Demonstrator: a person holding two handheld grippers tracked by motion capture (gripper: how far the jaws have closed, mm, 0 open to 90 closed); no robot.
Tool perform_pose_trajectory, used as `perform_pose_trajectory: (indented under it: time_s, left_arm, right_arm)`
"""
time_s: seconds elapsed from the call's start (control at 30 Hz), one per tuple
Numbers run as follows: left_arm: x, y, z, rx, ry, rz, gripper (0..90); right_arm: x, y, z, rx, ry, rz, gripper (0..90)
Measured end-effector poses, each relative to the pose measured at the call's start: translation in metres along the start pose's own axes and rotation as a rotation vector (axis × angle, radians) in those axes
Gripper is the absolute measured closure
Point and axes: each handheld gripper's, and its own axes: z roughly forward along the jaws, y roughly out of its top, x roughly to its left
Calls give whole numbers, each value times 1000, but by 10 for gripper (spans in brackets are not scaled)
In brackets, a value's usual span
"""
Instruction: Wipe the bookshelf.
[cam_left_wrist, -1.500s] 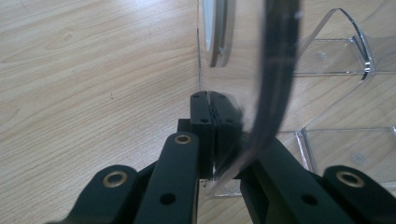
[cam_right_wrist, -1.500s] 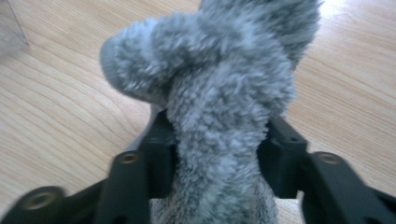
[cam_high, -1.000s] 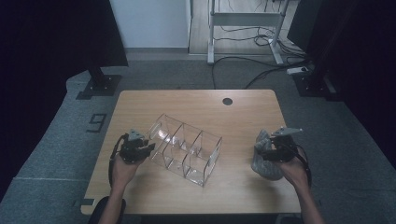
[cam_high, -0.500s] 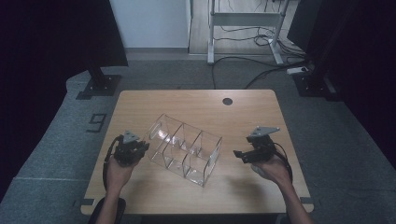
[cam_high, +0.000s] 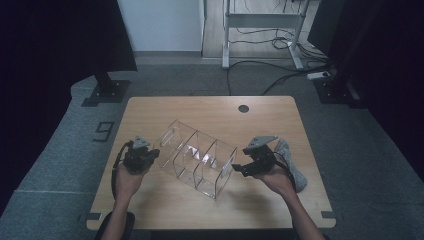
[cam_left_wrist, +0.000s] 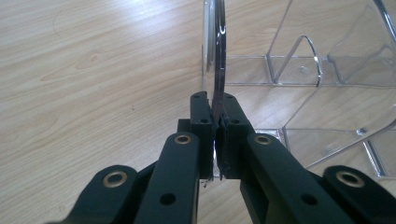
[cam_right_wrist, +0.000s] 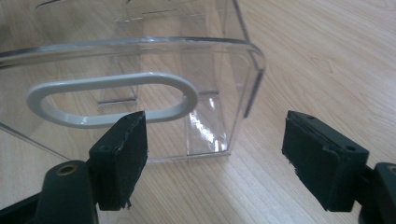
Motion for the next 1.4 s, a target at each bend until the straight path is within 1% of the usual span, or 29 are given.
perform_pose_trajectory:
  time_s: [0.2,0.3,0.4,0.47,0.63,0.8,0.97,1.0,1.03,1.07,1.17,1.2,1.27,1.33,1.4]
  left_arm:
    - [4,4,6,-13,-11,-10,857]
    - [5,7,10,-14,-10,-13,854]
    - [6,11,14,-12,-7,-13,848]
    - [6,13,16,-10,-10,-16,844]
    - [7,20,22,-9,-10,-19,832]
    - [5,28,30,0,-10,-24,813]
    - [2,35,35,10,-4,-17,788]
    - [2,34,35,3,1,-19,781]
    - [2,33,33,-5,0,-22,746]
    - [2,32,32,-9,-2,-26,692]
    - [0,26,26,-17,13,-15,587]
    - [0,24,24,-19,5,-18,560]
    - [-1,20,20,-22,2,-9,533]
    - [-1,17,15,-26,-3,-4,523]
    - [-1,14,12,-29,-5,0,514]
  right_arm:
    - [4,6,2,-8,11,-32,241]
    - [7,10,2,-7,17,-46,252]
    - [9,11,2,-13,22,-42,254]
    - [9,10,1,-17,29,-32,270]
    - [13,5,-4,-14,36,-29,311]
    - [20,0,-9,-10,54,-21,327]
    - [26,-4,-12,7,65,-39,359]
    - [26,-4,-13,8,66,-46,359]
    - [26,-4,-15,7,67,-53,359]
    - [26,-3,-16,3,68,-59,359]
    - [26,3,-23,-17,71,-78,361]
    - [26,6,-24,-25,75,-84,368]
    - [28,11,-26,-33,76,-97,366]
    - [30,13,-26,-21,72,-110,394]
    - [31,14,-26,-28,91,-116,430]
